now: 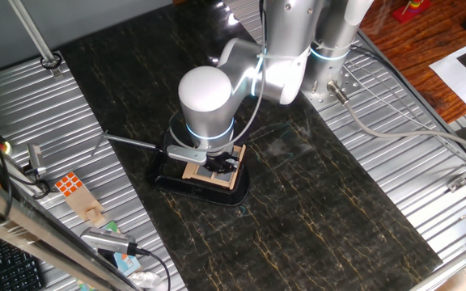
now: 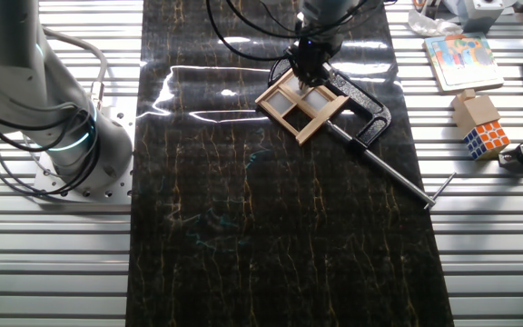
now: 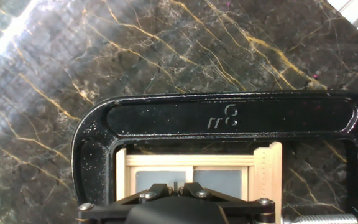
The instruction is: Open a sliding window
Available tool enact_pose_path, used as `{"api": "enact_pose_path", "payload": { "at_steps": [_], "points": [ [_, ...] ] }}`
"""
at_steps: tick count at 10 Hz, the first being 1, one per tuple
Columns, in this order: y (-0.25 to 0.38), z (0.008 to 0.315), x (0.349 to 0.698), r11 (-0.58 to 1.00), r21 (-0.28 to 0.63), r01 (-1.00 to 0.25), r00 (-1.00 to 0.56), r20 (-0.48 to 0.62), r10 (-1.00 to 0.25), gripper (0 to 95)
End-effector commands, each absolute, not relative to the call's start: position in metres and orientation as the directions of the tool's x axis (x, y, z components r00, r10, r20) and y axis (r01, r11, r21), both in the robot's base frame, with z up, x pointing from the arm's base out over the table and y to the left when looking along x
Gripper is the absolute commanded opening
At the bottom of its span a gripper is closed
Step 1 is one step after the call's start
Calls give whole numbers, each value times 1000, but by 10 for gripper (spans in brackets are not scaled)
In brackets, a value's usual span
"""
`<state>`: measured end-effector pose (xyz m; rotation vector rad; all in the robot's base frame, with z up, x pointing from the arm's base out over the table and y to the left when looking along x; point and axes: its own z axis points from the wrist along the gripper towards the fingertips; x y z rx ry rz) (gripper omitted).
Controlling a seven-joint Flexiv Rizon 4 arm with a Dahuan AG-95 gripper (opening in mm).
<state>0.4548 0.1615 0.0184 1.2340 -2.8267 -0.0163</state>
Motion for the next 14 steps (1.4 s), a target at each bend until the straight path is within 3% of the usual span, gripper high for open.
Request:
{"api": "enact_pose_path", "payload": {
  "at_steps": [1, 14],
  "points": [
    [160, 19, 455, 679, 32, -733, -678, 47, -734, 0],
    [153, 19, 456, 673, 31, -739, -672, 47, -739, 0]
  ]
}}
